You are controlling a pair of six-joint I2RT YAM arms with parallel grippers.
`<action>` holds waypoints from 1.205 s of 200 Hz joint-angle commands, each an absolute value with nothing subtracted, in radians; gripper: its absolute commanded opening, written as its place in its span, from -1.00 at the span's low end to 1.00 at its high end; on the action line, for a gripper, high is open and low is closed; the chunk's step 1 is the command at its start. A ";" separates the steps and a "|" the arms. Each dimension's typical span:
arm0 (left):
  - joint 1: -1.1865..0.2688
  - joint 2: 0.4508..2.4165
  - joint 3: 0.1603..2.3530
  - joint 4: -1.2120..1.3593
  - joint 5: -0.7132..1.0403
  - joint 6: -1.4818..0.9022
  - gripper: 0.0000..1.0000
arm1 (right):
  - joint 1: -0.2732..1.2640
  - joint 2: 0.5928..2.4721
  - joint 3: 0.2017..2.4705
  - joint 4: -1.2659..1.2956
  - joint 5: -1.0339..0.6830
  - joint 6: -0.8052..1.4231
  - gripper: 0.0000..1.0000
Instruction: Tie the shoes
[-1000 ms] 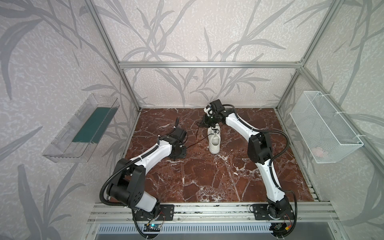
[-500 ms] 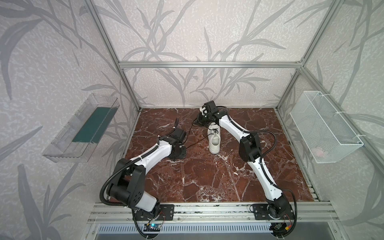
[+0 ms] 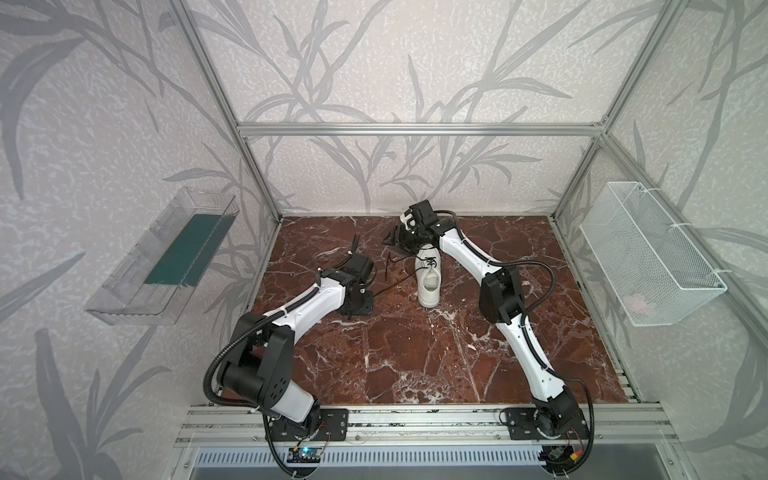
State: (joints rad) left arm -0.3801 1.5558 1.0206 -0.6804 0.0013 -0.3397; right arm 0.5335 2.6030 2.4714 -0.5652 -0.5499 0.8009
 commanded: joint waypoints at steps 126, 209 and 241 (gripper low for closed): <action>-0.375 1.938 1.389 -0.760 0.048 -0.002 -0.11 | 0.220 1.857 1.660 -0.522 -0.573 0.532 0.28; -0.375 1.994 1.370 -0.752 0.001 -0.005 -0.27 | 0.164 1.734 1.482 -0.506 -0.615 0.522 0.27; -0.376 2.002 1.353 -0.738 0.006 -0.016 -0.32 | 0.160 1.680 1.395 -0.491 -0.603 0.513 0.27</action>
State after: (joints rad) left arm -0.3786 1.9846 1.3678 -0.7273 0.0185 -0.0196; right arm 0.1680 1.7515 1.4479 -0.5053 -0.5888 0.5293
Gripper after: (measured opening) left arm 0.352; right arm 0.635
